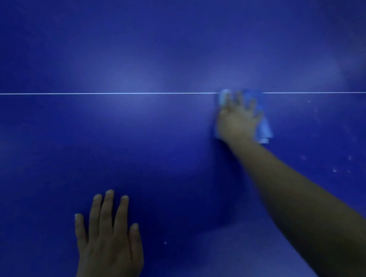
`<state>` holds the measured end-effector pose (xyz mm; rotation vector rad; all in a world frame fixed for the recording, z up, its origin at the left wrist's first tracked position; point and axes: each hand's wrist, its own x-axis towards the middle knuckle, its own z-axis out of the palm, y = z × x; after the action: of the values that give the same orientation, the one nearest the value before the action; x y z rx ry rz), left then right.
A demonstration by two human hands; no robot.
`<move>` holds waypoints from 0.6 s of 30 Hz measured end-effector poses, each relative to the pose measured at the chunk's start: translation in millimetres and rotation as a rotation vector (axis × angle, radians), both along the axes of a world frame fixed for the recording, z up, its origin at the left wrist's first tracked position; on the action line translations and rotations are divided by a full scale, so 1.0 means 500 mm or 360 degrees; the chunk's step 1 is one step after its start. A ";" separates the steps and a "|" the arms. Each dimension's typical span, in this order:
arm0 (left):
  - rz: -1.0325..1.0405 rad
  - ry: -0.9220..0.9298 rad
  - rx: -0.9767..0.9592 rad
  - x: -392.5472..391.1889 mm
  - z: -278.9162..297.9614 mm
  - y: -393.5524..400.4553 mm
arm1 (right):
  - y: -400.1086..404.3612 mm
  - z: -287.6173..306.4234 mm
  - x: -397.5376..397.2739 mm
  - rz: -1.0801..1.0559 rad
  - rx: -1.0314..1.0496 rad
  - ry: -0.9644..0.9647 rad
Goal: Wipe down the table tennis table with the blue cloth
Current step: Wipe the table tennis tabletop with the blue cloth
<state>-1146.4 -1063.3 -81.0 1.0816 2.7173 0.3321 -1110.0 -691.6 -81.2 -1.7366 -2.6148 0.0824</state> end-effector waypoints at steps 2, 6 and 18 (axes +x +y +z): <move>0.0028 0.0014 0.0000 0.000 -0.002 0.003 | -0.080 -0.016 -0.074 0.0637 0.0013 -0.0027; 0.0064 0.0040 -0.0005 -0.003 -0.005 0.005 | 0.056 -0.002 -0.008 0.0566 0.0090 -0.0233; 0.0090 -0.0181 -0.0046 0.003 0.023 0.012 | -0.089 -0.010 0.077 0.0580 0.0002 0.0023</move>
<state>-1145.1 -1057.4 -69.5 0.9498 2.6473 0.3506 -1071.6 -736.3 -86.4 -1.2319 -2.8834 0.0921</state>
